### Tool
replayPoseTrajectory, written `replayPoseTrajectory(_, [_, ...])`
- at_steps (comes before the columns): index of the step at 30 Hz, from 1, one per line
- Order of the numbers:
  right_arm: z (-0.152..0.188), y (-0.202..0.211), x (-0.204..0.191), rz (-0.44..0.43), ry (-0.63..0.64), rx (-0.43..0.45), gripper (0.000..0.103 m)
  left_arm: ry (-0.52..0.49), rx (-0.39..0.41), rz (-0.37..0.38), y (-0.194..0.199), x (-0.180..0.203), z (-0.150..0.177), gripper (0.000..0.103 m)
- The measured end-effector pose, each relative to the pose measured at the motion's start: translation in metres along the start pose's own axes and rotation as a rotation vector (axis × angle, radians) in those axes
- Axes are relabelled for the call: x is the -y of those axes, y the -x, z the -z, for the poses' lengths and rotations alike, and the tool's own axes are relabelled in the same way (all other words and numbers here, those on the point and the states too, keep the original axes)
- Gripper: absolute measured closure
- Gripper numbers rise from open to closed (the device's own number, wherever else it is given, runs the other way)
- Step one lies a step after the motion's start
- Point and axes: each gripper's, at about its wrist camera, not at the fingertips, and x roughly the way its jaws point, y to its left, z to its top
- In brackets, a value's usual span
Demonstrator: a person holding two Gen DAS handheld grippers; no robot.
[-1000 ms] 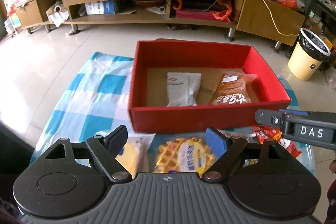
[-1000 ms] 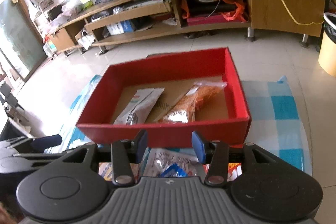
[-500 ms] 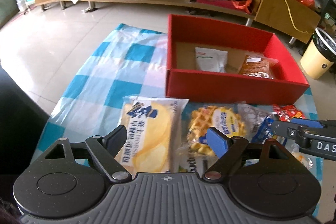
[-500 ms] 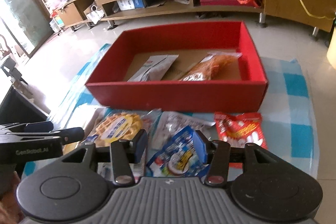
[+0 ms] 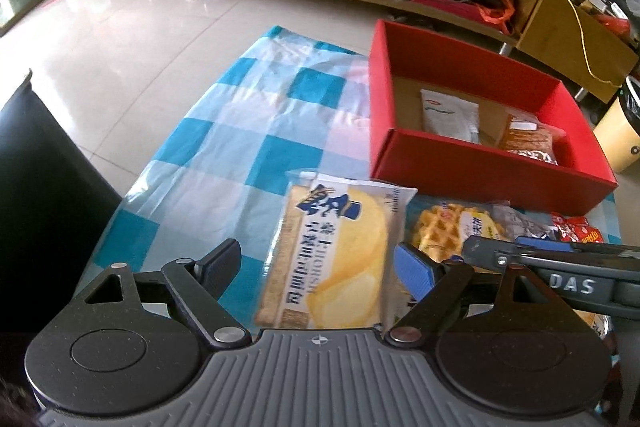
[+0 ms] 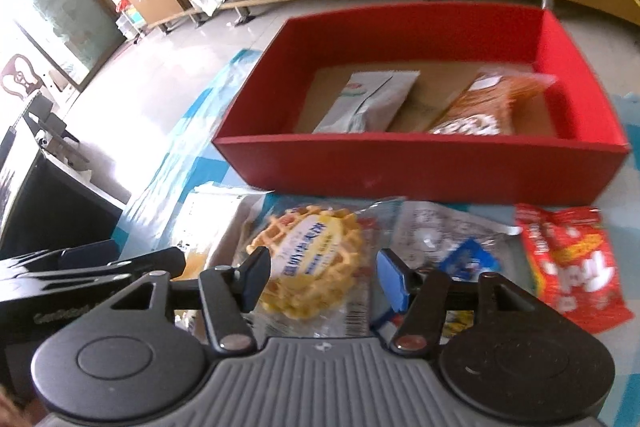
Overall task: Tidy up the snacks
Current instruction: 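Withdraw both tools from the box back toward the snack pile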
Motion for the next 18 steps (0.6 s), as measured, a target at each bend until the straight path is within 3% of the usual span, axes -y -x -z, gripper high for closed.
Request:
replayPoseTrajectory(14, [-0.002,-0.034,-0.012,-0.006,0.02,-0.043,0.016,0.054,-0.026,0.015,-0.006,-0.016,-0.002,0.015])
replayPoseTrajectory(18, [0.005,-0.038,-0.012,-0.009,0.052,-0.031,0.02,0.042,-0.032,0.001,-0.009,-0.015,-0.001,0.014])
